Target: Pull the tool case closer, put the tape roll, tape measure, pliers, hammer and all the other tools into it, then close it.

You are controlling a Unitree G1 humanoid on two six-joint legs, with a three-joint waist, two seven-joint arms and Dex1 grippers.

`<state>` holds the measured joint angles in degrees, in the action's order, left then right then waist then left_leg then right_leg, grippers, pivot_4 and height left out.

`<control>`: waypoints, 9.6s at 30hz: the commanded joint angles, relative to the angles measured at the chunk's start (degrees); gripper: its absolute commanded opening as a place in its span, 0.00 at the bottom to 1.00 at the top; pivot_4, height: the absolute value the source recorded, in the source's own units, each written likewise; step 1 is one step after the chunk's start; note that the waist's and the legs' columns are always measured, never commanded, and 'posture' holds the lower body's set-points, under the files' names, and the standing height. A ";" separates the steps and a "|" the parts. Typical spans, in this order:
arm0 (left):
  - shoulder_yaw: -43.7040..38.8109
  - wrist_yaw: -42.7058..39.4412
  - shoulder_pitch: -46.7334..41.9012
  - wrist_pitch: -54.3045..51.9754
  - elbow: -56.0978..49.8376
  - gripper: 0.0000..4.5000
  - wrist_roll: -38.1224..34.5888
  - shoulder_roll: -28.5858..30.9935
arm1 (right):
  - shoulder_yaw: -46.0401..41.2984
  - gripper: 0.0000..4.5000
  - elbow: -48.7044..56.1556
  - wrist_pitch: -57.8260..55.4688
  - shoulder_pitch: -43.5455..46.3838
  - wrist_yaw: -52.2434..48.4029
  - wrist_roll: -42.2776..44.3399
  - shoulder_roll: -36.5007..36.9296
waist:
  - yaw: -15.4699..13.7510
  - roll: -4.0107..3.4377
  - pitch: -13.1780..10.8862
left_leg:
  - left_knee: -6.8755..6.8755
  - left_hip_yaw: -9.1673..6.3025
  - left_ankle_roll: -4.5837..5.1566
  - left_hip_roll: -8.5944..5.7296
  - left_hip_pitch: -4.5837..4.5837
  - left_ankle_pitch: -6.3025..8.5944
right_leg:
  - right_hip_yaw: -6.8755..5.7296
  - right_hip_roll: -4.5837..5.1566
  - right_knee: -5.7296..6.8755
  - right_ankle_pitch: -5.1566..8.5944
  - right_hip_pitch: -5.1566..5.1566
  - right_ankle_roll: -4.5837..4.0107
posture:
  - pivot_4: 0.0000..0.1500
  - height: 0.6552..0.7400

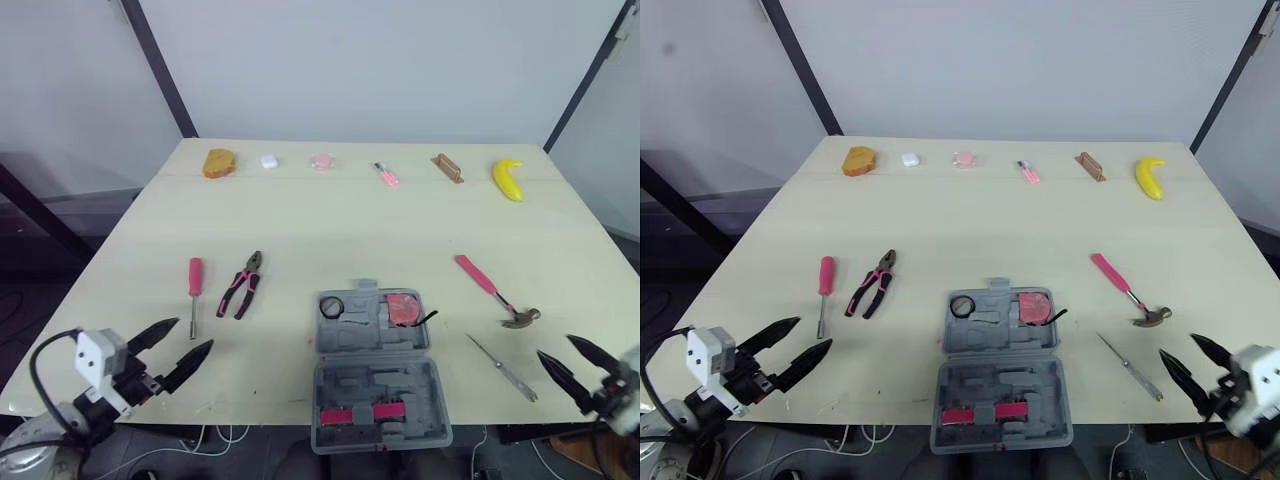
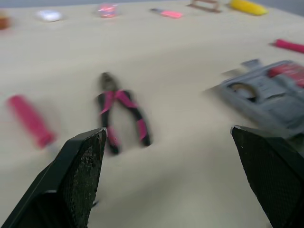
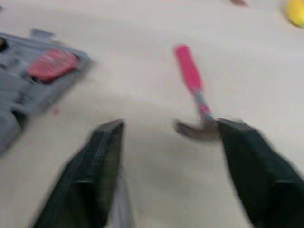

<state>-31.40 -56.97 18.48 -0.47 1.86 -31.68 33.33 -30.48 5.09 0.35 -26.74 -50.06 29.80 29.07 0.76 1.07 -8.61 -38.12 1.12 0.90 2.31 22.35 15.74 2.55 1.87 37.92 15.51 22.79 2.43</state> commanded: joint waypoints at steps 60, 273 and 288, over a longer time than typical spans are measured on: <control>19.61 39.62 -30.72 -27.65 0.93 1.00 19.50 -6.45 | 22.79 1.00 15.27 -10.36 28.97 -11.58 3.29 7.73 | -0.42 0.09 0.06 | -0.23 -0.41 0.00 -0.17 0.20 0.00 | -0.19 0.02 0.07 -0.23 -0.08 0.33 | 1.00 1.00; 21.08 -26.26 -26.37 -7.73 -5.98 1.00 1.09 14.72 | 63.06 0.01 -20.28 -24.01 52.49 -5.19 -36.41 -5.88 | 0.23 0.15 0.12 | -0.46 -0.01 0.01 -0.13 0.46 -0.01 | 0.10 -0.16 0.71 -0.22 0.61 0.30 | 1.00 1.00; 21.23 -25.60 -25.42 -6.95 -6.01 1.00 1.13 14.32 | 60.56 0.01 -23.01 -23.94 52.87 -3.93 -34.84 -8.43 | 0.08 0.42 1.57 | -0.20 -0.07 0.01 -0.07 -0.87 0.01 | 0.01 -0.17 0.54 0.03 -0.62 -0.09 | 1.00 1.00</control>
<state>-10.01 -82.66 -6.68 -8.23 -3.75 -30.48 47.72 28.09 -13.40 -20.88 29.50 -54.51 -3.12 19.86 0.84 1.49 -7.04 -38.32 1.03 0.91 2.23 21.47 15.75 2.56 1.69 38.47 15.55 22.17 2.33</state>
